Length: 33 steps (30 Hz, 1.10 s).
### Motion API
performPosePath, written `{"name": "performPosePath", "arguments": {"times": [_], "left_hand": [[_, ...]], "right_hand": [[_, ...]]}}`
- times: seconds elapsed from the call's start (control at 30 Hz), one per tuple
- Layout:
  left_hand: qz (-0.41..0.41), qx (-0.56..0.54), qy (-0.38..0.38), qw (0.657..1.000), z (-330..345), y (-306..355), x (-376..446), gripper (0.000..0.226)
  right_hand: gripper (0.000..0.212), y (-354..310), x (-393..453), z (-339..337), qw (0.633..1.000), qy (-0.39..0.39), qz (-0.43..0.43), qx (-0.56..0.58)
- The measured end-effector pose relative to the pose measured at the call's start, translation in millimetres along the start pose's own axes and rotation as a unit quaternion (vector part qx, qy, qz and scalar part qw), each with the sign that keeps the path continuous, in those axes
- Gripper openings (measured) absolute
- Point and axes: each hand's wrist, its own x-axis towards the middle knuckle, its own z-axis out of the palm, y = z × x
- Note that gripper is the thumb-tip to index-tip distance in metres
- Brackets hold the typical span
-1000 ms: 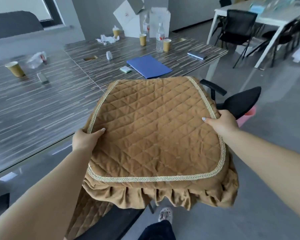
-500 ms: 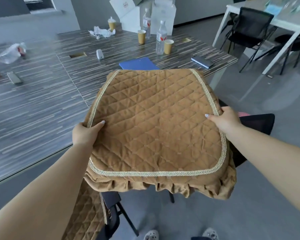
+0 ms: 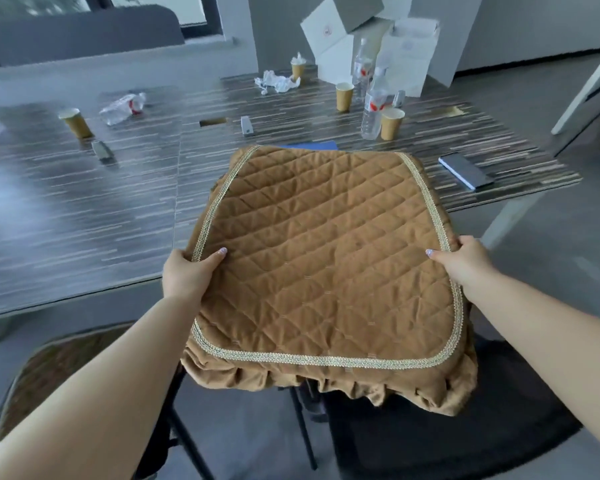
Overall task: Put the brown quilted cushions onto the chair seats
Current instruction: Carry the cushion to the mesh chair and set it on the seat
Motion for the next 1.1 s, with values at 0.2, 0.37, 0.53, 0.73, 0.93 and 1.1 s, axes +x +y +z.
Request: {"name": "performPosePath", "arguments": {"times": [0.2, 0.37, 0.53, 0.73, 0.93, 1.1], "left_hand": [[-0.029, -0.001, 0.087, 0.996, 46, 32, -49, 0.054], [-0.051, -0.03, 0.127, 0.99, 59, 36, -72, 0.055], [-0.05, -0.032, 0.136, 0.989, 62, 34, -81, 0.059], [-0.082, 0.035, 0.139, 0.986, 55, 30, -81, 0.077], [-0.141, 0.063, 0.139, 0.978, 53, 14, -91, 0.073], [-0.138, 0.034, 0.104, 0.984, 55, 15, -107, 0.069]], "right_hand": [[0.032, -22, 84, -44, 0.998, -0.053, -0.022, -0.003], [0.034, -38, 109, -54, 0.997, -0.065, -0.038, -0.002], [0.032, -38, 112, -57, 0.996, -0.057, -0.061, 0.027], [0.024, -41, 103, -58, 0.993, -0.055, -0.094, 0.05], [0.014, -55, 84, -59, 0.979, -0.12, -0.103, 0.128], [0.014, -71, 72, -71, 0.969, -0.145, -0.143, 0.138]]}}
